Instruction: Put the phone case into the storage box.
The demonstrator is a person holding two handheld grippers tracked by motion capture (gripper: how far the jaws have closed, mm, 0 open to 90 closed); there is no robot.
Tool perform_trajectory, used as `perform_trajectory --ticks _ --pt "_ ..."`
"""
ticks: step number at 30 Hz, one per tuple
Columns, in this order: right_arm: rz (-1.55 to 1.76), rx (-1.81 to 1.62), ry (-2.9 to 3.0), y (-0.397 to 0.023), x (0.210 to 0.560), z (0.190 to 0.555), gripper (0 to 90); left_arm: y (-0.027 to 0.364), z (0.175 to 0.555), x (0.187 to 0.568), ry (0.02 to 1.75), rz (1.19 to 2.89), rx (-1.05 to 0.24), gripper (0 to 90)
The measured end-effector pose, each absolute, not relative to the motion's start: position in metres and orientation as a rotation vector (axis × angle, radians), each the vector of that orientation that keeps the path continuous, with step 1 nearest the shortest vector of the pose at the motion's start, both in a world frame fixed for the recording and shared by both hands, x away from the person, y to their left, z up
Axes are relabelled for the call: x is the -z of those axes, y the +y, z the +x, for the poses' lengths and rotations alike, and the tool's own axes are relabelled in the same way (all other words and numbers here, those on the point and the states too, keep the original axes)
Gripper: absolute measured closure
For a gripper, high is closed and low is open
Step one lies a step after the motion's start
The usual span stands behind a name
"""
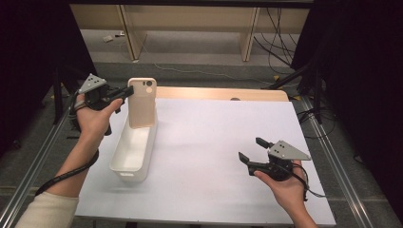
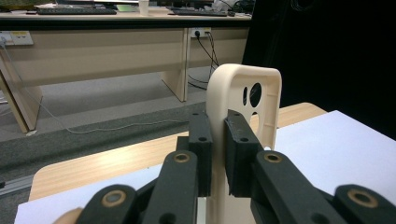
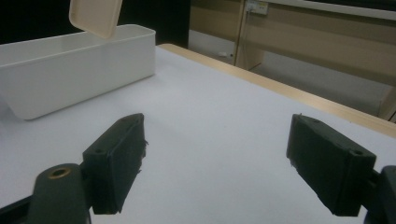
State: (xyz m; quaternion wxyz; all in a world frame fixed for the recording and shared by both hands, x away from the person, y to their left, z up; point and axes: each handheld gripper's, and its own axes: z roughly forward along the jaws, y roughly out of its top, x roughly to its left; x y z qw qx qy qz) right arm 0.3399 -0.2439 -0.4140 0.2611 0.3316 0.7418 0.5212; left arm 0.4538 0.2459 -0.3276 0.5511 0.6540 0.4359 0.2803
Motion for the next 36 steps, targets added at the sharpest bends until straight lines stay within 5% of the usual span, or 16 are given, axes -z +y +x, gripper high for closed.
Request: perform_trajectory --ticks 36 --pt "0.906 -1.418 1.998 -0.245 0.414 0.34 20.8 0.253 0.467 0.331 1.044 1.559 -0.697 82.3"
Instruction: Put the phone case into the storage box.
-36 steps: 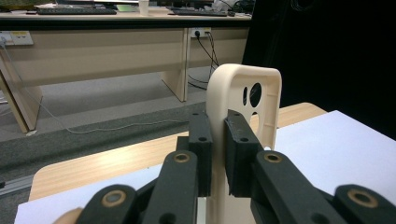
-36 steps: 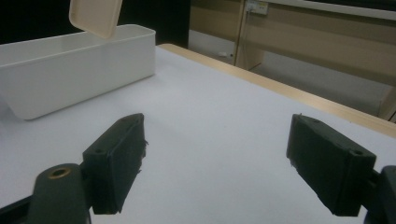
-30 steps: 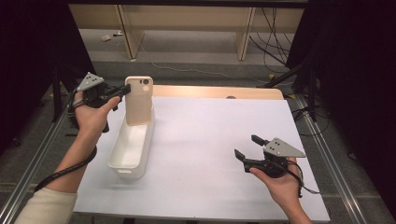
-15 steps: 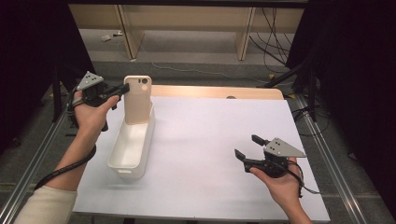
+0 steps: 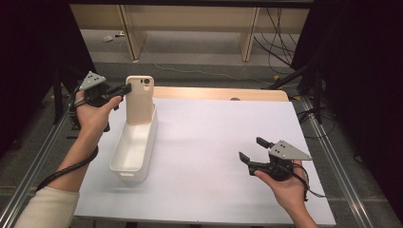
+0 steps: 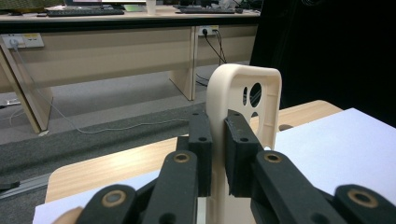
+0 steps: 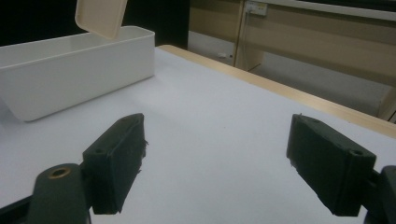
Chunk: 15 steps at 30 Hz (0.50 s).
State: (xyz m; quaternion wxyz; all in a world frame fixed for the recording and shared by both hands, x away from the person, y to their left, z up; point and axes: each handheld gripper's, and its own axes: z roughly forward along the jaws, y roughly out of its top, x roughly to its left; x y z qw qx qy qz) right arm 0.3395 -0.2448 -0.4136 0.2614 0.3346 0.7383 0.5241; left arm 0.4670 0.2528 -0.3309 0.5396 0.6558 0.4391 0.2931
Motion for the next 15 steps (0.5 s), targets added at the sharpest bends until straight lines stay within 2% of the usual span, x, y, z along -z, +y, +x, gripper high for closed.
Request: perform_trajectory --ticks 15 --pt "0.901 -1.444 1.997 -0.2436 0.415 0.3409 20.8 0.2563 0.4719 0.3332 1.042 1.568 -0.712 82.3"
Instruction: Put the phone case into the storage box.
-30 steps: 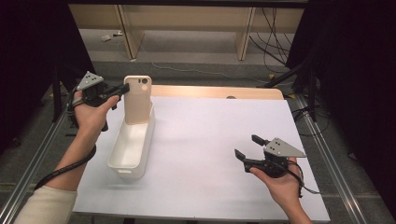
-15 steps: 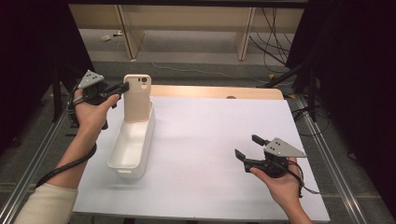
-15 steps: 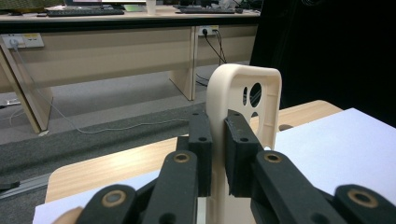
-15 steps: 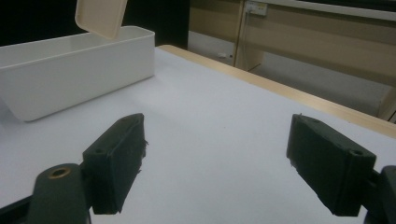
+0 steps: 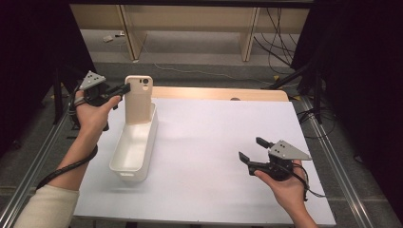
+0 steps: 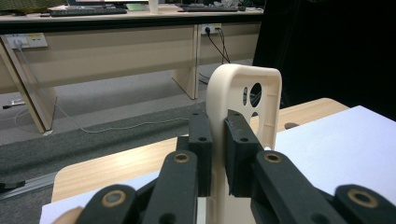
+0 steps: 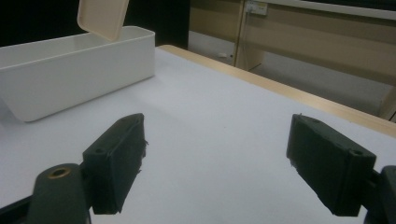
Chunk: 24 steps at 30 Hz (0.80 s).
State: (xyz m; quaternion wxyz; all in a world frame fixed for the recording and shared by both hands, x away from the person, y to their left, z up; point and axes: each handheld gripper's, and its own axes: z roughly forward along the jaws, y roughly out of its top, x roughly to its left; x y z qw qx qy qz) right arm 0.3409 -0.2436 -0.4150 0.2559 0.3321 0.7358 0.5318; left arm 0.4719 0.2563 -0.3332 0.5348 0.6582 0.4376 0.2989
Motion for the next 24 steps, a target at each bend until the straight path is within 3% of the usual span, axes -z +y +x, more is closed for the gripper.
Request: perform_trajectory --ticks 24 --pt "0.91 -1.418 2.008 -0.245 0.415 0.341 20.8 0.257 0.482 0.338 1.047 1.573 -0.717 82.3"
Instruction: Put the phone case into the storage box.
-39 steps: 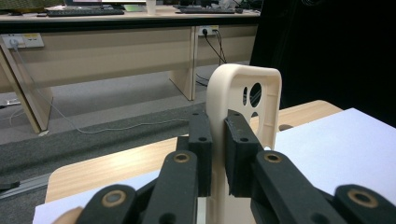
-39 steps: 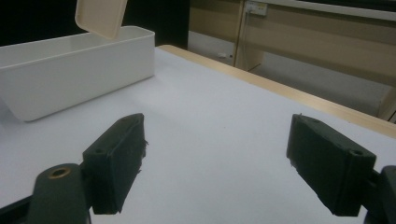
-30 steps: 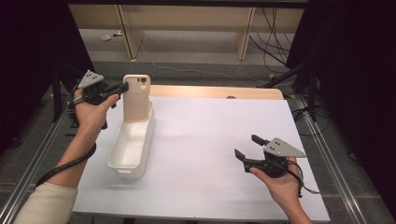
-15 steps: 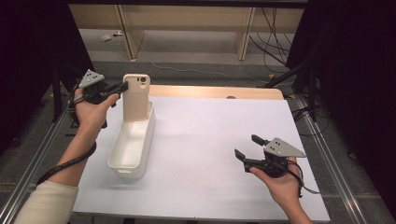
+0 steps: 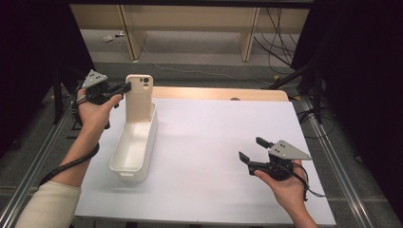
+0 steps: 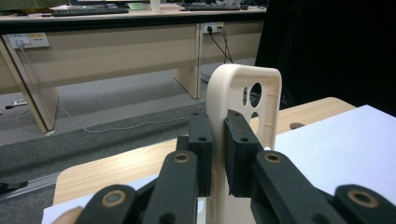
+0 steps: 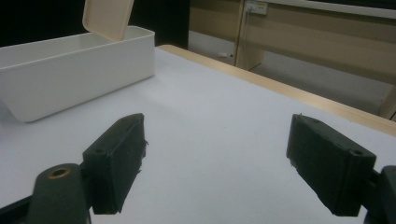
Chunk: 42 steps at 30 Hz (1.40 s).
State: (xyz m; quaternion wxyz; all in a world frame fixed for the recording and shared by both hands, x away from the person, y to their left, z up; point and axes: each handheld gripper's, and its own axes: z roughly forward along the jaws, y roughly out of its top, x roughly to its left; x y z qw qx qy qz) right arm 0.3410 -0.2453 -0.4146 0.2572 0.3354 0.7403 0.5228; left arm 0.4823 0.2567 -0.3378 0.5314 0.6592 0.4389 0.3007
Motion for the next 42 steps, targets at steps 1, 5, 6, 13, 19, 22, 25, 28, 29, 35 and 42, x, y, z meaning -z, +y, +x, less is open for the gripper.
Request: perform_trajectory --ticks 1,5,6,13,19,22,25,28,29,35,42 --pt "0.911 -1.419 2.008 -0.245 0.415 0.341 20.8 0.257 0.483 0.338 1.047 1.576 -0.717 82.3" --pt "0.895 -1.422 2.004 -0.245 0.415 0.341 20.8 0.256 0.484 0.34 1.045 1.571 -0.715 82.3" --pt "0.91 -1.428 2.009 -0.245 0.414 0.341 20.8 0.256 0.485 0.34 1.044 1.571 -0.714 82.3" --pt "0.909 -1.428 1.996 -0.245 0.415 0.34 20.8 0.255 0.488 0.341 1.049 1.567 -0.713 82.3" --pt "0.91 -1.433 1.995 -0.245 0.415 0.341 20.8 0.256 0.49 0.343 1.049 1.57 -0.714 82.3" --pt "0.911 -1.431 1.996 -0.245 0.415 0.341 20.8 0.256 0.491 0.344 1.052 1.568 -0.714 82.3" --pt "0.892 -1.426 1.983 -0.246 0.415 0.342 20.8 0.257 0.491 0.345 1.053 1.568 -0.714 82.3" --pt "0.911 -1.428 1.995 -0.245 0.415 0.341 20.8 0.257 0.492 0.346 1.054 1.569 -0.715 82.3" --pt "0.911 -1.432 1.994 -0.245 0.415 0.341 20.8 0.257 0.493 0.346 1.054 1.569 -0.714 82.3" --pt "0.914 -1.425 2.005 -0.246 0.415 0.341 20.8 0.257 0.495 0.347 1.055 1.57 -0.714 82.3" --pt "0.913 -1.427 1.996 -0.246 0.415 0.341 20.8 0.256 0.497 0.348 1.053 1.57 -0.713 82.3"
